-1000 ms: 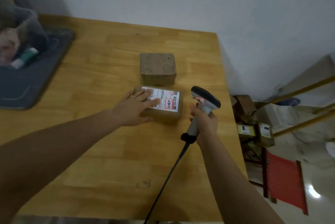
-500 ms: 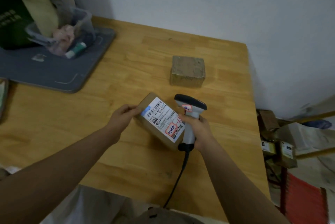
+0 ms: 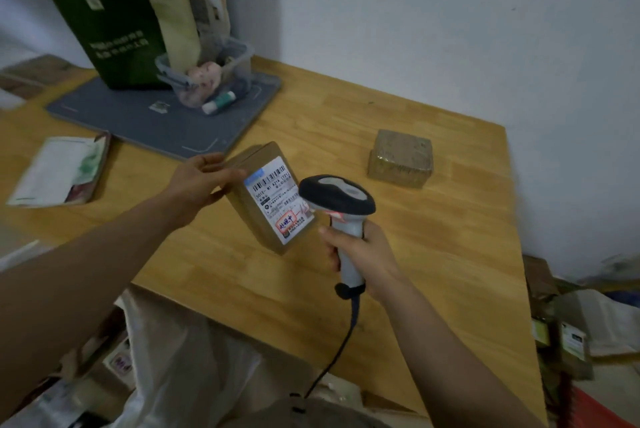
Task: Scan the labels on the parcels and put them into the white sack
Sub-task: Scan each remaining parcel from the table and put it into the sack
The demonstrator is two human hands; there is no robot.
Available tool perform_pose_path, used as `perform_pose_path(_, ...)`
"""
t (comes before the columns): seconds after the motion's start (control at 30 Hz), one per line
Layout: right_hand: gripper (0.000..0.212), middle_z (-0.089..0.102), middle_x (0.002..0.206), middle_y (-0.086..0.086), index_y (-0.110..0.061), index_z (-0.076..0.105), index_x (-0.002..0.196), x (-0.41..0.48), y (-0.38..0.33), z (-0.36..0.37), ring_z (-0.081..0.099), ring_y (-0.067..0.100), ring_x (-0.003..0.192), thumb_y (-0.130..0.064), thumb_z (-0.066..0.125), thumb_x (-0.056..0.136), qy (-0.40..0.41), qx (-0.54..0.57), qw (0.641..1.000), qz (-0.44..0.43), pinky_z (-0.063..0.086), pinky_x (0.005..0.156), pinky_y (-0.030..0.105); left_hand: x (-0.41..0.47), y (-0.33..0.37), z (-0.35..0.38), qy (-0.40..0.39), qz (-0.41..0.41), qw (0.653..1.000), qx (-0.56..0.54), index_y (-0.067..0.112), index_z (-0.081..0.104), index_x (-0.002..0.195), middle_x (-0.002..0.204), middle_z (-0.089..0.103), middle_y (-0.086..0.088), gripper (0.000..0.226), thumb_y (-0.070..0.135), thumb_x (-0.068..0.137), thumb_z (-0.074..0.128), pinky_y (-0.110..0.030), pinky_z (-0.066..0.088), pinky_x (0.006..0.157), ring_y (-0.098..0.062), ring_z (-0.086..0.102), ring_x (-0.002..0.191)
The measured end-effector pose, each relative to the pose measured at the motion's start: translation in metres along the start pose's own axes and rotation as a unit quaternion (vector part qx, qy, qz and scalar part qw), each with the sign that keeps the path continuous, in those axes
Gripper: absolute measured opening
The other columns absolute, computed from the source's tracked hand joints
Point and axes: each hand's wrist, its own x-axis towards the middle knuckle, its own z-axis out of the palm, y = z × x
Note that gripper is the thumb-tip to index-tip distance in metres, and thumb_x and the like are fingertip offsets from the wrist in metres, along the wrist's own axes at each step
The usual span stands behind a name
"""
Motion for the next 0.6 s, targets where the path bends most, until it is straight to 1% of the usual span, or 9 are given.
perform_pose_path(0.07, 0.015, 0.059, 0.053, -0.001, -0.008, 0.061, 0.081, -0.007, -0.003, 0.018, 0.053, 0.014, 0.044, -0.016, 0.074, 0.082, -0.017, -0.034, 0.999, 0.0, 0.046, 0.044, 0.026, -0.002, 0.001, -0.018, 0.018, 0.014, 0.999, 0.026, 0.014, 0.052, 0.126, 0.12, 0.063, -0.006, 0.064, 0.013, 0.07, 0.082, -0.042, 0.051, 0.095, -0.022, 0.062, 0.107)
perform_pose_path(0.1, 0.015, 0.057, 0.052, -0.001, -0.007, 0.061, 0.084, -0.01, -0.004, 0.026, 0.051, 0.013, 0.043, -0.014, 0.074, 0.082, -0.023, -0.046, 0.999, 0.002, 0.045, 0.043, 0.025, -0.003, 0.0, -0.025, 0.024, 0.019, 0.999, 0.034, 0.015, 0.052, 0.125, 0.118, 0.063, -0.006, 0.064, 0.013, 0.069, 0.082, -0.041, 0.051, 0.095, -0.021, 0.063, 0.104)
perform_pose_path(0.17, 0.015, 0.055, 0.053, 0.0, -0.006, 0.06, 0.089, -0.013, -0.007, 0.041, 0.049, 0.013, 0.041, -0.011, 0.073, 0.082, -0.033, -0.069, 0.997, 0.005, 0.044, 0.042, 0.025, -0.008, -0.001, -0.04, 0.033, 0.028, 0.998, 0.042, 0.016, 0.053, 0.123, 0.113, 0.064, -0.005, 0.063, 0.016, 0.067, 0.083, -0.037, 0.054, 0.088, -0.019, 0.064, 0.098)
perform_pose_path(0.2, 0.015, 0.054, 0.053, 0.001, -0.006, 0.059, 0.09, -0.015, -0.008, 0.047, 0.048, 0.013, 0.041, -0.009, 0.072, 0.082, -0.037, -0.082, 0.996, 0.002, 0.043, 0.042, 0.025, -0.01, -0.001, -0.047, 0.039, 0.031, 0.998, 0.045, 0.015, 0.052, 0.124, 0.113, 0.064, -0.005, 0.066, 0.017, 0.067, 0.084, -0.035, 0.054, 0.084, -0.018, 0.064, 0.097)
perform_pose_path(0.27, 0.014, 0.052, 0.053, 0.001, -0.007, 0.057, 0.089, -0.017, -0.01, 0.058, 0.046, 0.013, 0.039, -0.008, 0.07, 0.083, -0.048, -0.108, 0.993, -0.013, 0.042, 0.043, 0.026, -0.013, -0.002, -0.06, 0.058, 0.031, 0.996, 0.052, 0.013, 0.048, 0.132, 0.116, 0.061, -0.005, 0.075, 0.02, 0.067, 0.084, -0.033, 0.053, 0.081, -0.019, 0.062, 0.099)
perform_pose_path(0.33, 0.014, 0.052, 0.054, 0.002, -0.008, 0.056, 0.087, -0.019, -0.012, 0.068, 0.046, 0.013, 0.039, -0.008, 0.07, 0.084, -0.06, -0.13, 0.989, -0.026, 0.043, 0.044, 0.025, -0.017, -0.002, -0.072, 0.074, 0.028, 0.995, 0.057, 0.014, 0.045, 0.137, 0.121, 0.058, -0.007, 0.081, 0.022, 0.066, 0.085, -0.033, 0.052, 0.083, -0.022, 0.06, 0.103)
perform_pose_path(0.4, 0.015, 0.052, 0.055, 0.001, -0.011, 0.055, 0.084, -0.02, -0.015, 0.077, 0.045, 0.011, 0.038, -0.008, 0.07, 0.084, -0.068, -0.139, 0.987, -0.033, 0.042, 0.043, 0.025, -0.021, -0.001, -0.082, 0.077, 0.026, 0.995, 0.056, 0.014, 0.044, 0.138, 0.122, 0.057, -0.007, 0.081, 0.023, 0.068, 0.084, -0.035, 0.052, 0.088, -0.024, 0.06, 0.106)
perform_pose_path(0.5, 0.018, 0.053, 0.057, 0.0, -0.016, 0.054, 0.082, -0.021, -0.019, 0.089, 0.046, 0.01, 0.037, -0.009, 0.071, 0.083, -0.077, -0.151, 0.985, -0.038, 0.042, 0.042, 0.025, -0.028, -0.001, -0.094, 0.086, 0.027, 0.994, 0.06, 0.014, 0.042, 0.139, 0.122, 0.056, -0.008, 0.082, 0.024, 0.069, 0.083, -0.035, 0.052, 0.087, -0.025, 0.058, 0.108)
perform_pose_path(0.6, 0.02, 0.053, 0.063, 0.001, -0.019, 0.054, 0.083, -0.022, -0.021, 0.097, 0.046, 0.006, 0.036, -0.01, 0.071, 0.083, -0.079, -0.156, 0.984, -0.041, 0.041, 0.041, 0.023, -0.032, -0.002, -0.104, 0.103, 0.025, 0.992, 0.065, 0.015, 0.042, 0.139, 0.122, 0.055, -0.007, 0.083, 0.026, 0.069, 0.083, -0.037, 0.051, 0.091, -0.025, 0.057, 0.109)
